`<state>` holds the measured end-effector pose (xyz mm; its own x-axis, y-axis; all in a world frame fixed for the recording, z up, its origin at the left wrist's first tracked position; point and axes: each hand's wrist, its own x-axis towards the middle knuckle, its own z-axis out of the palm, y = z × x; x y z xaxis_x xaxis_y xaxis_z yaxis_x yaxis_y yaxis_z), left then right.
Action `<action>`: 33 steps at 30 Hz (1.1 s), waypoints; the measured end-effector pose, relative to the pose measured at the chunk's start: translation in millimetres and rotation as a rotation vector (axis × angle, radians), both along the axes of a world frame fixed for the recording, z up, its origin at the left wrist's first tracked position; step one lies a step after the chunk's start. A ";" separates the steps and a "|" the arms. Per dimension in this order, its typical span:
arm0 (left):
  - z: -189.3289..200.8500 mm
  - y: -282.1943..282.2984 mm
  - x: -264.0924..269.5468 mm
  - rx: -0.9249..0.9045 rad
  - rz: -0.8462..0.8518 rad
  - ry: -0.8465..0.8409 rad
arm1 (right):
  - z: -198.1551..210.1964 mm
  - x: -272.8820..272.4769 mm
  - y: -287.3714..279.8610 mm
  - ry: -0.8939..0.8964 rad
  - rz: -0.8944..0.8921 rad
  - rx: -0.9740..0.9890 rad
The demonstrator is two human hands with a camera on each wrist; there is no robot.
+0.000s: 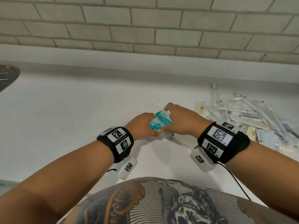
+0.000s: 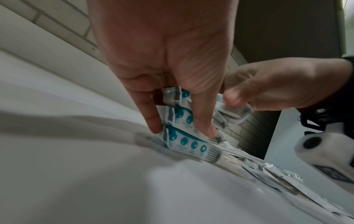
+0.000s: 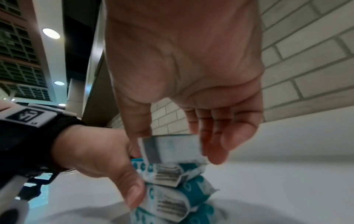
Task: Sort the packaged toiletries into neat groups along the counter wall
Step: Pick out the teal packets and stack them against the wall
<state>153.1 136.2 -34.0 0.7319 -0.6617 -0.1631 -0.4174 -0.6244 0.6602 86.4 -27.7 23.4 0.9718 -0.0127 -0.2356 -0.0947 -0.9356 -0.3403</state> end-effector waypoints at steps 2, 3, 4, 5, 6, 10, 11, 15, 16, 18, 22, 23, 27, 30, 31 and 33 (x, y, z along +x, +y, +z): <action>-2.0 1.7 1.6 -0.026 0.006 0.044 | 2.4 2.6 -0.5 -0.061 0.041 0.019; -2.1 2.3 2.0 -0.050 0.015 0.072 | 5.4 4.0 -1.1 -0.069 0.059 0.047; -1.7 4.3 1.8 -0.078 0.025 0.103 | 7.6 4.5 -1.0 -0.074 0.078 0.076; 0.2 5.9 1.9 -0.094 0.037 0.135 | 8.2 5.2 -0.9 -0.070 0.098 0.083; 1.9 8.4 2.8 -0.101 0.051 0.162 | 7.4 5.6 -0.1 -0.064 0.121 0.073; 11.0 22.1 8.0 -0.062 0.100 0.232 | 1.9 2.9 -1.0 -0.082 0.106 0.129; 11.9 25.1 10.3 -0.050 0.112 0.239 | 4.1 2.3 -3.4 -0.099 0.041 0.174; 16.6 26.4 11.4 -0.014 0.156 0.300 | 9.8 2.0 -19.1 0.135 -0.270 0.214; 16.7 23.8 10.0 -0.010 0.155 0.320 | 7.2 2.0 -22.2 0.273 -0.277 0.251; 18.0 16.3 4.2 0.008 0.134 0.317 | -2.1 1.7 -25.4 0.448 -0.289 0.421; 13.3 6.1 1.4 -0.073 0.215 0.414 | -14.5 2.0 -21.5 0.462 -0.303 0.638; 12.2 5.6 3.8 -0.097 0.230 0.422 | -16.7 3.2 -21.3 0.420 -0.303 0.642; 8.7 1.6 13.3 -0.064 0.159 0.227 | -22.6 6.6 -25.0 0.147 -0.174 0.391; -1.1 -1.9 11.8 0.095 0.065 0.053 | -36.1 3.3 -21.2 0.059 -0.055 0.145; -4.2 -2.0 11.0 0.161 0.050 0.007 | -41.1 2.8 -21.0 0.062 -0.040 0.069; -8.7 0.9 9.6 0.256 0.041 -0.044 | -48.9 2.8 -24.2 0.102 -0.052 -0.039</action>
<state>162.7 137.0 -42.7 0.7674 -0.5725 -0.2886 -0.4133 -0.7859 0.4599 89.2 -51.9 -25.5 0.9405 -0.0735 -0.3317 -0.1756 -0.9409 -0.2895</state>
